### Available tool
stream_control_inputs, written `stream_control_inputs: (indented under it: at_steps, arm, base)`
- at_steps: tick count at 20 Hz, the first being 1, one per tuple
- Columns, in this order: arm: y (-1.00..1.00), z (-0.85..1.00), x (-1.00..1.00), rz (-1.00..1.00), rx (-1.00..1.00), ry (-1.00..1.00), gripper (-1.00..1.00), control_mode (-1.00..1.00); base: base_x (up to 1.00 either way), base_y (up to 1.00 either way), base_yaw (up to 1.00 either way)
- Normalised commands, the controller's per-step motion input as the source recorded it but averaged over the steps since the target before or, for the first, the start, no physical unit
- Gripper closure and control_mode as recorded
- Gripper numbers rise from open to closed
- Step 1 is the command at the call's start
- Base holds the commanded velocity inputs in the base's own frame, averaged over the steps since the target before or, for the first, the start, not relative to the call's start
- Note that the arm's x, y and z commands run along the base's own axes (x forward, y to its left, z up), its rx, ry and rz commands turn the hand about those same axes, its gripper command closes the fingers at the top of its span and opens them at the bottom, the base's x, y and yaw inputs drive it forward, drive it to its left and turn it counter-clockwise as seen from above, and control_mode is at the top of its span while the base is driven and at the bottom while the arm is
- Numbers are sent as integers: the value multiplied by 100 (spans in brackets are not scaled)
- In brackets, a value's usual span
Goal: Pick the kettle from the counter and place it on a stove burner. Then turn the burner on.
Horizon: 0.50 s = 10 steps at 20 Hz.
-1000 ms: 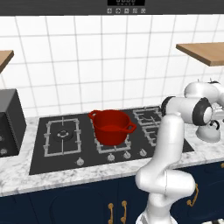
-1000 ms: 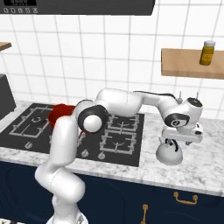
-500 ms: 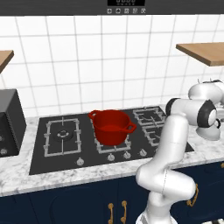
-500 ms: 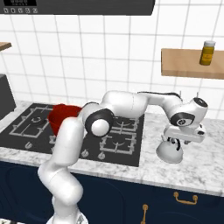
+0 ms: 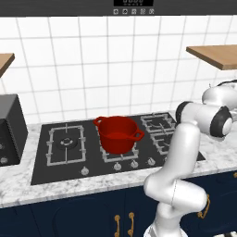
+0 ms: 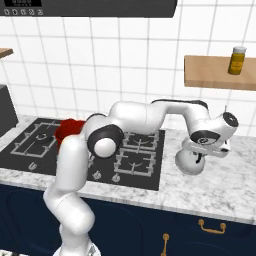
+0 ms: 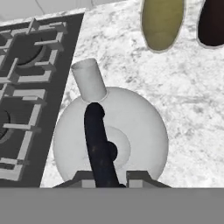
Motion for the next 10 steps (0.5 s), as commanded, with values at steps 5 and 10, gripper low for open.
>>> stream_control_inputs:
  at_steps: [5,10]
  arm:
    - [100,40,-17,-13,-12,-39,100,-100]
    - [100,54,5,-15,-31,1,100,-100]
  base:
    - [0,0,0]
    - [0,0,0]
